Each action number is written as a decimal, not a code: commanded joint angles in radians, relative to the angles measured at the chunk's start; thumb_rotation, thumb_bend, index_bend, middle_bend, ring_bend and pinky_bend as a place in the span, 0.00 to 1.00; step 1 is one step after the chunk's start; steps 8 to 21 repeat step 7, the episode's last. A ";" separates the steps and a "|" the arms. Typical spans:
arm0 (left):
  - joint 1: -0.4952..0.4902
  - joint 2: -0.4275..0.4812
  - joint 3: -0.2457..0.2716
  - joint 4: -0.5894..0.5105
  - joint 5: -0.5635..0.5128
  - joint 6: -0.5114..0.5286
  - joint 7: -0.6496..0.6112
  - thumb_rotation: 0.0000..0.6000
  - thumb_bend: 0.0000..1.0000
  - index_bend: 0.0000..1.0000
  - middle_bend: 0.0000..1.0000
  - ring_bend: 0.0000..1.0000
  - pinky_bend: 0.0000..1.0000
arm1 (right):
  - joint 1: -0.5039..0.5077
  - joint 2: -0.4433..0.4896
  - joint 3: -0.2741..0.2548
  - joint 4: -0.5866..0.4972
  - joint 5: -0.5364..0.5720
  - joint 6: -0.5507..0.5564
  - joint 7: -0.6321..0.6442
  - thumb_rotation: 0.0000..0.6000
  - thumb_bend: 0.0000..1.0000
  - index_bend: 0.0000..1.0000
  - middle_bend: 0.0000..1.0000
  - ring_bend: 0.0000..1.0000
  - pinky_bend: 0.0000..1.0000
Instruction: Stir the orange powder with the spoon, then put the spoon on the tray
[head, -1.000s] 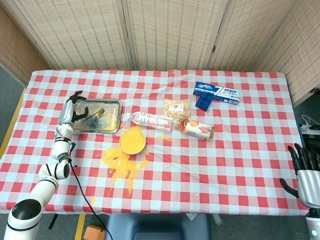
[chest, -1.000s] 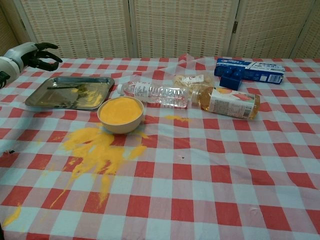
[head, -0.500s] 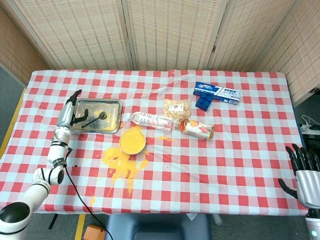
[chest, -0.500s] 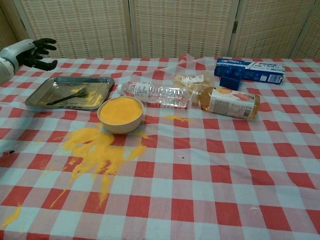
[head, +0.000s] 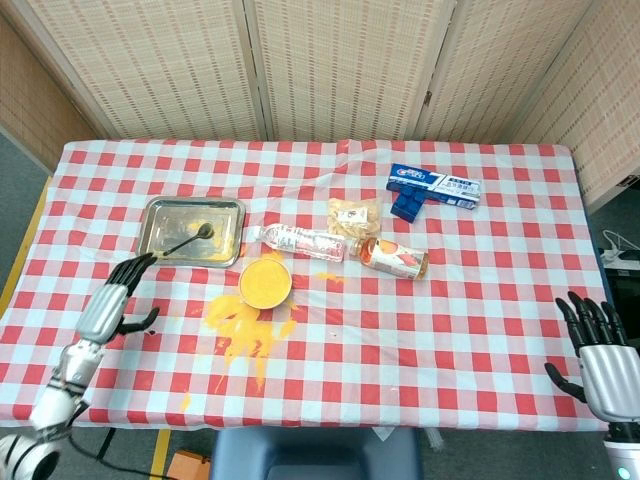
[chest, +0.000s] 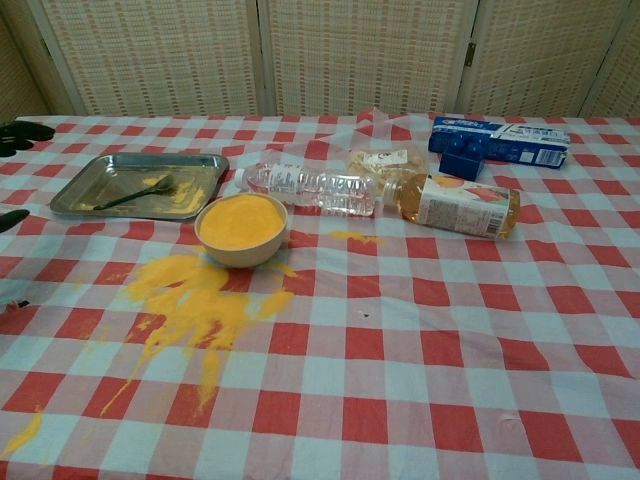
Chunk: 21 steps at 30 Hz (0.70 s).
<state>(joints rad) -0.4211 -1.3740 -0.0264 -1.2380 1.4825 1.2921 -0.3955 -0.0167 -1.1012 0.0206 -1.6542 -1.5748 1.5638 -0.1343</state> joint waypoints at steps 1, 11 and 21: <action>0.201 0.202 0.131 -0.261 0.054 0.186 0.294 1.00 0.39 0.00 0.00 0.00 0.03 | -0.005 0.000 -0.011 -0.002 -0.021 0.011 0.007 1.00 0.13 0.00 0.00 0.00 0.00; 0.203 0.218 0.104 -0.292 0.014 0.149 0.330 1.00 0.39 0.00 0.00 0.00 0.03 | -0.014 -0.004 -0.021 -0.006 -0.046 0.029 -0.005 1.00 0.13 0.00 0.00 0.00 0.00; 0.203 0.218 0.104 -0.292 0.014 0.149 0.330 1.00 0.39 0.00 0.00 0.00 0.03 | -0.014 -0.004 -0.021 -0.006 -0.046 0.029 -0.005 1.00 0.13 0.00 0.00 0.00 0.00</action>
